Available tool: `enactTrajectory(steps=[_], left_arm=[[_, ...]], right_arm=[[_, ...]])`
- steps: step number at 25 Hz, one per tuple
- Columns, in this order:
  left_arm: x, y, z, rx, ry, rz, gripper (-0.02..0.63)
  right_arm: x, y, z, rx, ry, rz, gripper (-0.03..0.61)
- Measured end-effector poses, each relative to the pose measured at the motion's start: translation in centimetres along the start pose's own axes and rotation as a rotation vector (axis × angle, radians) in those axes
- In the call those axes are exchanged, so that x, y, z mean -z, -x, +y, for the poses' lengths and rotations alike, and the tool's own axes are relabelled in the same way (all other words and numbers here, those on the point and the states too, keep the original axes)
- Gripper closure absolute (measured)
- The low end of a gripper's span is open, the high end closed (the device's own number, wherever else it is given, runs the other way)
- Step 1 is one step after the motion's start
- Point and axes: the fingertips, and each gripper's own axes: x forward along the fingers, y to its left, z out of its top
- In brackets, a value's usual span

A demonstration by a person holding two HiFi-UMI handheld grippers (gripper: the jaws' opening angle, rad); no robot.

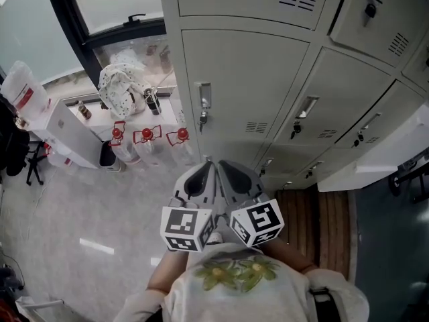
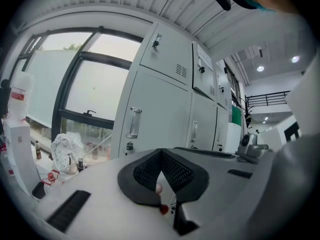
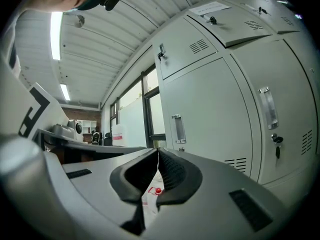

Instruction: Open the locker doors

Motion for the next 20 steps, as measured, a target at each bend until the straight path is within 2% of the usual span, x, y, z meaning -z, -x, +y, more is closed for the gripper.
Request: enactTrajectory(steps=[6, 12, 20], left_arm=[[0.2, -0.4, 2.4, -0.017, 0.007, 0.013, 0.586], [0.1, -0.3, 4.2, -0.015, 0.017, -0.004, 0.584], [0.2, 0.2, 6.6, -0.053, 0.019, 0.008, 0.584]], right_arm=[[0.7, -2.3, 0.6, -0.008, 0.001, 0.022, 0.548], [1.0, -4.2, 1.3, -0.065, 0.028, 0.049, 0.546], [-0.8, -7.3, 0.4, -0.023, 0.065, 0.012, 0.545]])
